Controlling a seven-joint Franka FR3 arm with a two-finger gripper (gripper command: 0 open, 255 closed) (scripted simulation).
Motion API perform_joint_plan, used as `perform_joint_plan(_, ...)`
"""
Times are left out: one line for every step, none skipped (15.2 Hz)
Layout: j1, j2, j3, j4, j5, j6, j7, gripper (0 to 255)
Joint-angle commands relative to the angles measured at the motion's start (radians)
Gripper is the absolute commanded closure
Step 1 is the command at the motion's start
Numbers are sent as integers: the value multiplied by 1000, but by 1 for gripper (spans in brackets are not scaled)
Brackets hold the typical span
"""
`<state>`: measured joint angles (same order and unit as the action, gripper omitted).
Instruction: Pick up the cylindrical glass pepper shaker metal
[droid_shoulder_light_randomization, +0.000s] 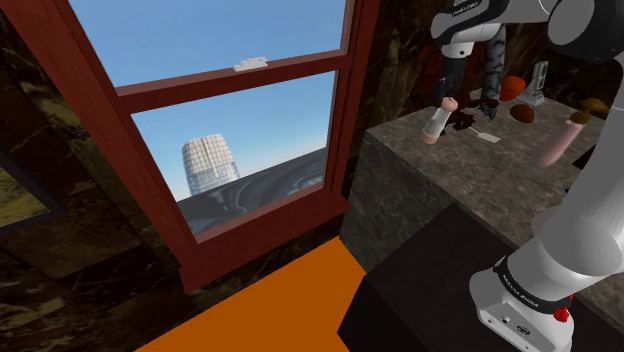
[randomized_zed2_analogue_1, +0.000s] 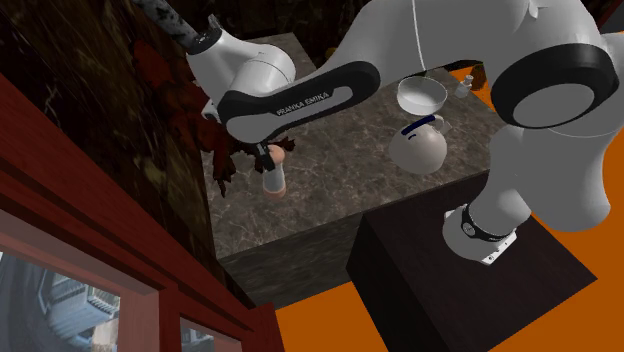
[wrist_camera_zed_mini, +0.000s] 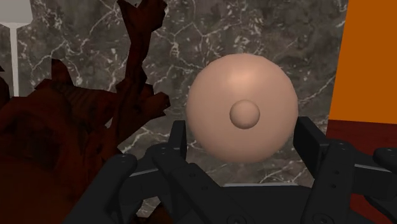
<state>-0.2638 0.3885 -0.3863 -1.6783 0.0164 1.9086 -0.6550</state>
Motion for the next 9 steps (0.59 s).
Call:
perform_joint_plan(1,-13,-2,11,-4,-23,0,255)
perform_joint_plan(2,-17,-3,19,-6,-35,0,255)
perform_joint_plan(2,-21,-4,27,-7,-47,-1,255)
perform_joint_plan(2,-25,-4,35,-9,-59,-1,255)
perform_joint_plan(2,-29,-5,44,-10,-71,-1,255)
perform_joint_plan(3,-32,-6,53,-11,-83,-1,255)
perform_joint_plan(3,-35,-6,62,-12,-95,-2,255)
perform_joint_plan(3,-36,-6,63,-12,-97,-2,255)
perform_joint_plan(3,-36,-6,63,-12,-97,-2,255)
